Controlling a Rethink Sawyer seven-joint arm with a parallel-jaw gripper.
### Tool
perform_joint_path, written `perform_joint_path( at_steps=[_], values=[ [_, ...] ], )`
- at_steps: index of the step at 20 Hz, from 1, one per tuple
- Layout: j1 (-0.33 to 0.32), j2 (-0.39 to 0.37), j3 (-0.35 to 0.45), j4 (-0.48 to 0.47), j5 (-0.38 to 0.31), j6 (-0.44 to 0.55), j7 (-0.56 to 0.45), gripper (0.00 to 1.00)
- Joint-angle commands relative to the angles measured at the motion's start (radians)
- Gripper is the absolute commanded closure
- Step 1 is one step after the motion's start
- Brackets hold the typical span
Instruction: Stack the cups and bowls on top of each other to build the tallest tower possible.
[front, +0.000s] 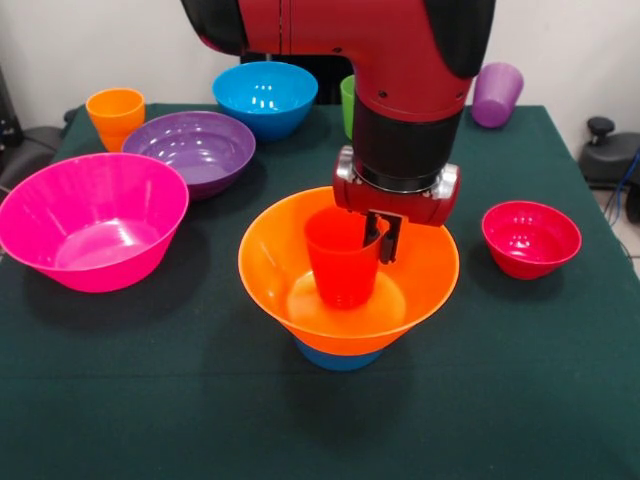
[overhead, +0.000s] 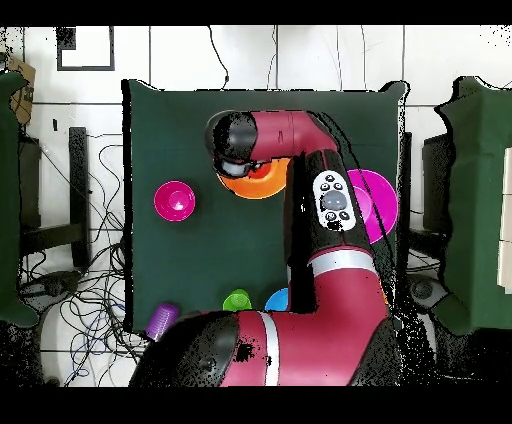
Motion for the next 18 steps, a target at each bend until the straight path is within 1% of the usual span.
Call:
perform_joint_path(
  at_steps=[1, 6, 14, 18],
  values=[
    [-0.018, 0.027, 0.08, -0.039, -0.107, -0.034, -0.291, 1.0],
    [-0.026, 0.024, 0.093, -0.029, -0.12, -0.036, -0.281, 1.0],
    [-0.006, 0.047, 0.097, -0.042, -0.126, -0.056, -0.239, 1.0],
    [-0.005, 0.037, 0.095, -0.023, -0.123, -0.061, -0.228, 1.0]
  ],
)
